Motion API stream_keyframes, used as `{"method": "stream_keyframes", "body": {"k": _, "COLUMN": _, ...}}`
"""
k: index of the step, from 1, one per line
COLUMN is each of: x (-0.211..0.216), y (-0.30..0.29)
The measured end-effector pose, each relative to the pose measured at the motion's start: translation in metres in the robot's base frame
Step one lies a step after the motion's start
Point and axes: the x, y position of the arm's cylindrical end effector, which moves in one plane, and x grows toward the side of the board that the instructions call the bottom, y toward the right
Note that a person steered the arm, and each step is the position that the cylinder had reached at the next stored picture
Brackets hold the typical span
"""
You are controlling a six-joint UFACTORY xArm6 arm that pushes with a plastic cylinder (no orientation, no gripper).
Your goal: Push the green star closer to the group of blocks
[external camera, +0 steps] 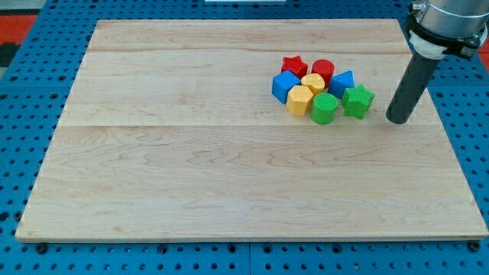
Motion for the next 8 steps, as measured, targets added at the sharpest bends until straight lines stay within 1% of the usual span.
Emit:
{"method": "stream_keyframes", "body": {"k": 1, "x": 0.000, "y": 0.000}}
{"method": "stream_keyframes", "body": {"k": 2, "x": -0.007, "y": 0.032}}
{"method": "stream_keyframes", "body": {"k": 3, "x": -0.011, "y": 0.037}}
{"method": "stream_keyframes", "body": {"k": 4, "x": -0.013, "y": 0.005}}
{"method": "stream_keyframes", "body": {"k": 5, "x": -0.013, "y": -0.041}}
{"method": "stream_keyframes", "body": {"k": 6, "x": -0.012, "y": -0.061}}
{"method": "stream_keyframes", "body": {"k": 8, "x": -0.007, "y": -0.058}}
